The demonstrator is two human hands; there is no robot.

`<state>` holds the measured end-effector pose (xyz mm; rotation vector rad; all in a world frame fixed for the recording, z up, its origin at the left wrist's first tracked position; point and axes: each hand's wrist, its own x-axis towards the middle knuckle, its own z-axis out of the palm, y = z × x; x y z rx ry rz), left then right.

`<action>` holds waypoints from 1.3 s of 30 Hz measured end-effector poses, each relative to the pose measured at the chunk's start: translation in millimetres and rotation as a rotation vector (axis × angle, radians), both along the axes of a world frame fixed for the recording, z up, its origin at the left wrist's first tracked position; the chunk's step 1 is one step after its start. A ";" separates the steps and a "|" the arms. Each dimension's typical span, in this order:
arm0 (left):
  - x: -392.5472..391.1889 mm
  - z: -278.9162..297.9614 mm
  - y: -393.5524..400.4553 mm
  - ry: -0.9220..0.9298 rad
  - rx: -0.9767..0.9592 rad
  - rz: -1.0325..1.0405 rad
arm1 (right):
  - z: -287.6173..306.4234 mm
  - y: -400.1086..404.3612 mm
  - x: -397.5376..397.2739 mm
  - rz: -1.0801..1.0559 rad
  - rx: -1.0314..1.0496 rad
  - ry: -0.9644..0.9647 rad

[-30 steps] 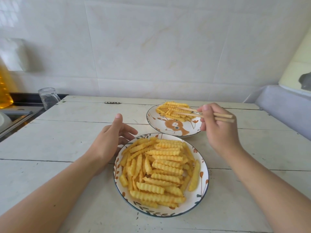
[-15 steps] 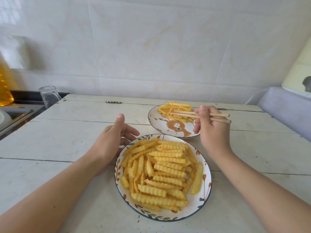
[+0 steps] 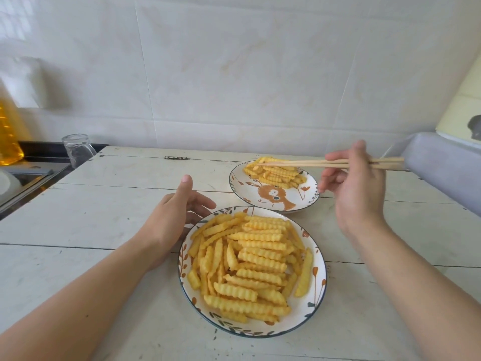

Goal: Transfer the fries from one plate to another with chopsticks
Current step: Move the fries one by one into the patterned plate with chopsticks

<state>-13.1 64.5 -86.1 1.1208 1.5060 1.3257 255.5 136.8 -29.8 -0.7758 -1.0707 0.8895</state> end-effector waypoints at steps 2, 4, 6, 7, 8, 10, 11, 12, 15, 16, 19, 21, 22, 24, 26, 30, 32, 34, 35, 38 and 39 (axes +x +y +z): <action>0.2 0.7 0.1 0.001 -0.004 -0.005 | 13.8 -11.1 8.6 0.096 -0.055 0.156; 0.7 0.9 0.5 0.004 -0.004 -0.006 | 23.8 -20.2 17.5 0.233 -0.112 0.226; 0.6 0.4 0.5 0.010 -0.004 -0.002 | 27.6 -28.4 20.1 0.363 -0.168 0.205; 0.5 0.4 0.3 0.011 -0.005 0.000 | 27.3 -32.4 18.4 0.408 -0.194 0.174; 0.3 0.4 0.1 0.014 -0.008 0.002 | 26.4 -37.2 15.3 0.439 -0.213 0.136; -0.3 0.4 -0.1 0.023 -0.012 -0.001 | 23.1 -45.9 6.5 0.491 -0.223 0.050; -0.5 0.5 0.0 0.026 -0.013 -0.004 | 21.7 -49.9 2.1 0.517 -0.219 0.009; -0.8 0.5 -0.4 0.027 -0.014 -0.006 | 20.7 -53.4 -1.6 0.534 -0.213 -0.031; -1.5 0.4 -0.5 0.028 -0.016 -0.009 | 21.4 -58.1 -5.5 0.528 -0.189 -0.098; -1.7 0.4 -0.6 0.027 -0.016 -0.009 | 23.4 -58.2 -4.3 0.511 -0.178 -0.093; -1.8 -0.3 0.0 0.021 -0.013 -0.010 | 28.5 -50.5 5.9 0.414 -0.135 -0.002; -2.1 -1.1 0.3 0.014 -0.013 -0.012 | 27.8 -41.2 13.5 0.280 -0.099 0.058; -2.1 -1.4 0.5 0.014 -0.014 -0.012 | 26.1 -36.3 16.9 0.175 -0.078 0.061; -2.4 -1.9 0.4 0.014 -0.013 -0.005 | 18.3 -25.8 23.2 -0.062 -0.026 -0.007; -2.0 -1.6 0.2 0.007 -0.008 -0.004 | 8.4 -17.3 28.4 -0.236 0.052 -0.181; -1.0 -1.3 -0.1 0.011 0.000 0.006 | -7.7 -6.5 30.3 -0.266 0.122 -0.383; -0.6 -1.5 0.2 0.009 0.001 0.008 | -12.9 -4.2 27.2 -0.200 0.137 -0.424; -0.1 -1.3 0.5 0.002 0.001 0.007 | -17.0 -2.5 24.4 -0.165 0.157 -0.487; 0.1 -1.2 0.8 -0.002 0.002 0.006 | -18.8 -1.1 23.6 -0.158 0.168 -0.513; -0.1 -1.2 0.8 -0.005 0.003 0.006 | -22.9 3.6 22.1 -0.162 0.183 -0.566; -0.3 -1.6 1.0 -0.001 0.005 0.004 | -23.8 5.2 21.7 -0.164 0.181 -0.574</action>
